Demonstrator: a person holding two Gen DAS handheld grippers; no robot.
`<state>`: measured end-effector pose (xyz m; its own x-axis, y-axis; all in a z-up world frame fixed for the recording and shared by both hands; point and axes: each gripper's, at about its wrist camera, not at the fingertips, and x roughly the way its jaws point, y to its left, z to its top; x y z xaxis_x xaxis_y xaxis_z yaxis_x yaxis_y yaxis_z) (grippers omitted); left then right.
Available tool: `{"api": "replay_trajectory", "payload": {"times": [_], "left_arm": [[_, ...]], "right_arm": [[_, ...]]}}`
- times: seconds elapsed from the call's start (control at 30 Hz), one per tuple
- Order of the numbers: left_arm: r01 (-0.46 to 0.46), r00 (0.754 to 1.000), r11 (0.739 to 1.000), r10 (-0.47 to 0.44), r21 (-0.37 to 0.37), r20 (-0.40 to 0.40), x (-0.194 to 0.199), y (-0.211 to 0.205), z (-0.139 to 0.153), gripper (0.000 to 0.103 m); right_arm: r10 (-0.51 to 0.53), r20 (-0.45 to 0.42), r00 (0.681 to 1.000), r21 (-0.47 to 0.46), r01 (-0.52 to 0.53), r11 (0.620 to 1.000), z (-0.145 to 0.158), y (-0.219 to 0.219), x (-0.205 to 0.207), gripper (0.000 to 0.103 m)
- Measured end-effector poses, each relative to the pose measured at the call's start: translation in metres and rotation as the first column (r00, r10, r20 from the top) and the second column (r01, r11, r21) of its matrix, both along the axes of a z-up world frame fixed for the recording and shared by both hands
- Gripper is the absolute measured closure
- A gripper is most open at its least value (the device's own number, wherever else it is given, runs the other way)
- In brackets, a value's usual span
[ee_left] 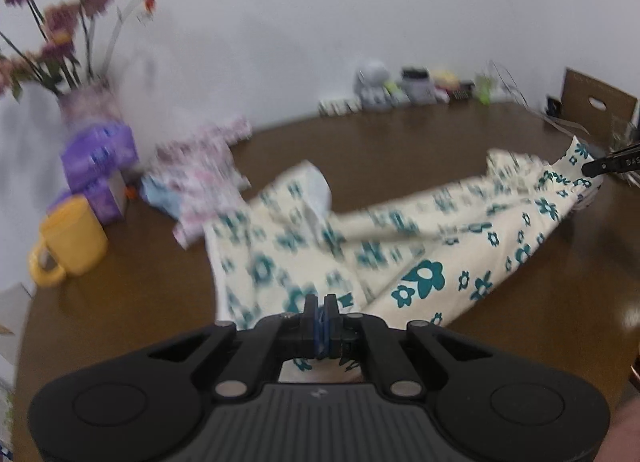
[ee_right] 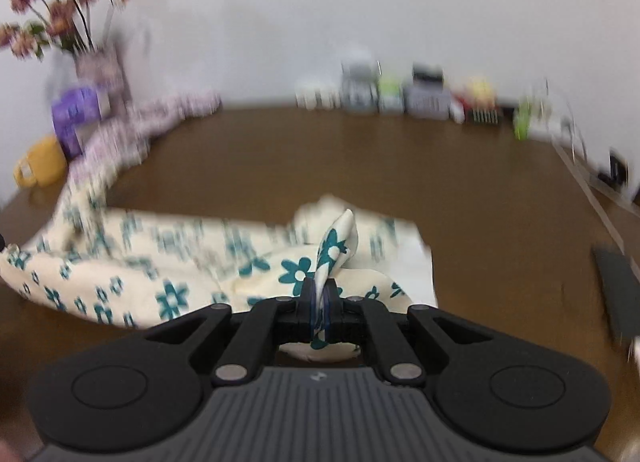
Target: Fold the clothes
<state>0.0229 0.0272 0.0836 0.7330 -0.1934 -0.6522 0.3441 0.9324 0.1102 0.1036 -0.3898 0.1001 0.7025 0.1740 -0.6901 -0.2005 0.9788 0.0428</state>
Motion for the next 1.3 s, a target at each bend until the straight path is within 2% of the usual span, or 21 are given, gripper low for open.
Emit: {"api": "replay_trajectory", "payload": {"times": [0.07, 0.1, 0.17, 0.2, 0.23, 0.3, 0.37, 0.43, 0.5, 0.57, 0.67, 0.73, 0.8, 0.87, 0.97, 1.0, 1.07, 1.1, 1.13, 1.17, 1.3], "left_arm": [[0.012, 0.999, 1.000, -0.012, -0.011, -0.042, -0.003, 0.001, -0.008, 0.100], [0.018, 0.998, 1.000, -0.019, -0.016, -0.063, -0.005, 0.002, -0.012, 0.096], [0.011, 0.997, 0.999, -0.014, -0.038, -0.070, -0.007, 0.006, -0.012, 0.092], [0.008, 0.997, 0.999, -0.011, -0.049, -0.073, -0.008, 0.009, -0.012, 0.083], [0.005, 0.998, 0.999, -0.008, -0.051, -0.064, -0.009, 0.010, -0.010, 0.070], [-0.007, 0.999, 0.999, 0.005, -0.051, -0.045, -0.010, 0.014, -0.006, 0.053], [-0.004, 0.998, 0.999, 0.001, -0.049, -0.058, -0.008, 0.017, -0.007, 0.050], [0.000, 0.997, 0.999, -0.003, -0.047, -0.072, -0.006, 0.020, -0.008, 0.046], [0.018, 0.996, 0.999, -0.022, -0.047, -0.090, -0.005, 0.022, -0.010, 0.044], [0.036, 0.993, 0.998, -0.041, -0.048, -0.107, -0.005, 0.025, -0.013, 0.042], [0.077, 0.991, 0.997, -0.079, -0.025, -0.112, -0.006, 0.024, -0.014, 0.035], [0.102, 0.988, 0.995, -0.103, -0.010, -0.114, -0.004, 0.021, -0.015, 0.033], [0.122, 0.985, 0.993, -0.121, 0.001, -0.123, 0.001, 0.016, -0.017, 0.033], [0.138, 0.981, 0.990, -0.137, -0.005, -0.140, 0.008, 0.012, -0.019, 0.033], [0.156, 0.973, 0.987, -0.158, -0.026, -0.168, 0.020, 0.006, -0.021, 0.033], [0.160, 0.970, 0.987, -0.164, -0.033, -0.178, 0.024, 0.005, -0.021, 0.033], [0.146, 0.969, 0.989, -0.148, -0.028, -0.199, 0.028, 0.005, -0.022, 0.035], [0.138, 0.967, 0.990, -0.140, -0.025, -0.211, 0.029, 0.006, -0.023, 0.047], [0.131, 0.966, 0.991, -0.132, -0.022, -0.222, 0.031, 0.006, -0.024, 0.061], [0.123, 0.964, 0.992, -0.124, -0.018, -0.234, 0.032, 0.007, -0.024, 0.065], [0.107, 0.966, 0.993, -0.115, -0.049, -0.232, 0.026, 0.014, -0.022, 0.083]], "right_arm": [[-0.010, -0.082, 0.997, 0.001, 0.010, 1.000, -0.013, -0.004, -0.005, 0.098], [-0.010, -0.102, 0.995, 0.014, 0.011, 1.000, -0.012, -0.006, -0.010, 0.097], [0.012, -0.082, 0.997, 0.052, -0.008, 0.999, 0.000, -0.005, -0.022, 0.093], [0.030, -0.055, 0.998, 0.066, -0.026, 0.997, 0.010, -0.003, -0.025, 0.086], [0.057, -0.036, 0.998, 0.064, -0.055, 0.996, 0.016, 0.004, -0.023, 0.072], [0.111, 0.003, 0.994, 0.059, -0.111, 0.992, 0.029, 0.017, -0.020, 0.056], [0.167, 0.007, 0.986, 0.032, -0.167, 0.985, 0.032, 0.035, -0.009, 0.056], [0.230, -0.045, 0.972, -0.007, -0.230, 0.973, 0.023, 0.057, 0.015, 0.054], [0.302, -0.100, 0.948, -0.063, -0.309, 0.949, 0.009, 0.074, 0.035, 0.052], [0.402, -0.151, 0.903, -0.097, -0.419, 0.903, 0.000, 0.085, 0.050, 0.049], [0.523, -0.198, 0.829, -0.115, -0.550, 0.827, -0.004, 0.095, 0.060, 0.038], [0.574, -0.214, 0.791, -0.151, -0.607, 0.780, -0.004, 0.106, 0.063, 0.028], [0.592, -0.241, 0.769, -0.191, -0.636, 0.748, -0.007, 0.116, 0.068, 0.026], [0.596, -0.275, 0.755, -0.210, -0.652, 0.729, -0.014, 0.122, 0.080, 0.026], [0.599, -0.334, 0.728, -0.171, -0.671, 0.721, -0.021, 0.123, 0.097, 0.027], [0.604, -0.345, 0.718, -0.161, -0.679, 0.716, -0.024, 0.123, 0.099, 0.030], [0.616, -0.352, 0.705, -0.146, -0.691, 0.708, -0.025, 0.123, 0.097, 0.055], [0.623, -0.346, 0.702, -0.148, -0.696, 0.703, -0.024, 0.124, 0.093, 0.069], [0.630, -0.340, 0.698, -0.150, -0.701, 0.697, -0.023, 0.124, 0.089, 0.078], [0.638, -0.330, 0.695, -0.158, -0.707, 0.689, -0.021, 0.124, 0.084, 0.083], [0.651, -0.277, 0.707, -0.221, -0.706, 0.673, -0.010, 0.123, 0.057, 0.090]]}}
